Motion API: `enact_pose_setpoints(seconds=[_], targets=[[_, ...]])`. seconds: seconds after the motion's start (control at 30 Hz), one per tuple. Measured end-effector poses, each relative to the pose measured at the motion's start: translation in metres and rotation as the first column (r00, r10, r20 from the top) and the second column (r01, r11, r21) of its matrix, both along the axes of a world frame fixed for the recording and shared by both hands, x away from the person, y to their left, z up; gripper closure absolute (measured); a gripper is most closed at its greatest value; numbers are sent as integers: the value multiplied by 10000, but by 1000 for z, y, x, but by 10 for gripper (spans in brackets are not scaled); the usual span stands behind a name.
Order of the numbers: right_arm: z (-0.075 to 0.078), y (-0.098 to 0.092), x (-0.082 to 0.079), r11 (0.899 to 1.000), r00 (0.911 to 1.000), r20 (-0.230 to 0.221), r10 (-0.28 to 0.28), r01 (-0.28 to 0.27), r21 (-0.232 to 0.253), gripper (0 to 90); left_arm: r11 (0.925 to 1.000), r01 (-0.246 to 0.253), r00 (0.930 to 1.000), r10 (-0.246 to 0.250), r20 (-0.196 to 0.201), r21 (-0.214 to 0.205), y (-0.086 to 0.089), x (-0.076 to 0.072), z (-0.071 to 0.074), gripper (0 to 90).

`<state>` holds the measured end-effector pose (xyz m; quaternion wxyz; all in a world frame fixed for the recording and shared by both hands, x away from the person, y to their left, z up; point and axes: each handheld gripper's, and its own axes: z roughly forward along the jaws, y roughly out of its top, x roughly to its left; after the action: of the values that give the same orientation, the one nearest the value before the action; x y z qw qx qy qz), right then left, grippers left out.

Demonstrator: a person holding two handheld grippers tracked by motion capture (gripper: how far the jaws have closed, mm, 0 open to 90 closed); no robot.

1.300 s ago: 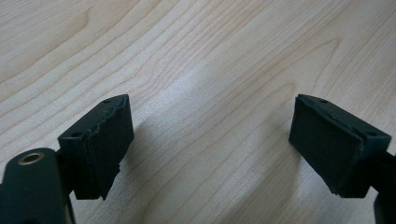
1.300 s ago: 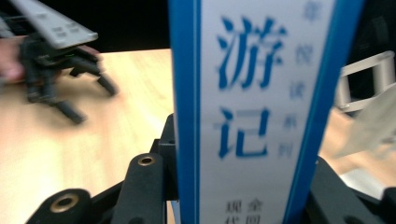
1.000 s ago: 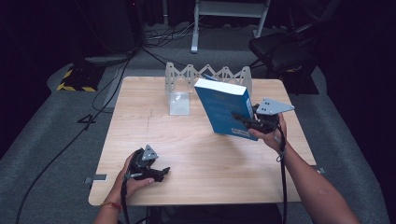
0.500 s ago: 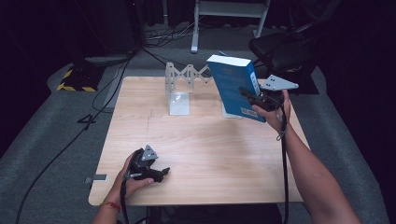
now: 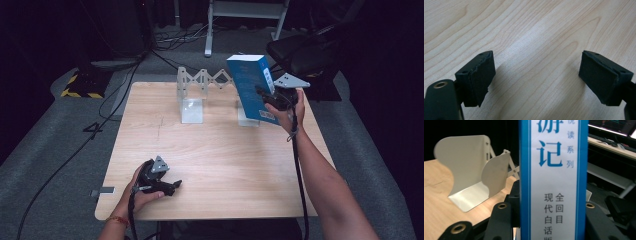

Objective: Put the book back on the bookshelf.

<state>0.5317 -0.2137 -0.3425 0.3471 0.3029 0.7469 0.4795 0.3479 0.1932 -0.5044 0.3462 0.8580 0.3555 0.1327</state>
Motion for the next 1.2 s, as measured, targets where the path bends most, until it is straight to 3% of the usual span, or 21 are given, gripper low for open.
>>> enact_pose_setpoints(seconds=[0.27,0.5,0.73,0.83,0.93,1.2], targets=[[-13,9,8,9942,9950,-3,-999,998,409,619,9999,85,10000,-85,32,54,0,0,0,140],[-37,12,12,9866,9913,62,-1314,1301,984,618,9999,102,9999,-102,14,15,0,-1,0,141],[-56,0,7,9813,9929,121,-1185,1152,1540,617,9999,167,9999,-167,-12,31,0,-1,0,142],[-59,-1,3,9841,9930,334,-1135,1077,1416,616,9998,181,9998,-181,38,63,0,-1,0,144],[-64,-5,-3,9827,9940,380,-1028,956,1586,615,9998,175,9998,-176,48,99,0,-1,0,144],[-76,-22,-22,9764,9934,209,-1129,1071,1873,612,9999,167,9998,-167,49,46,0,-1,0,144]])
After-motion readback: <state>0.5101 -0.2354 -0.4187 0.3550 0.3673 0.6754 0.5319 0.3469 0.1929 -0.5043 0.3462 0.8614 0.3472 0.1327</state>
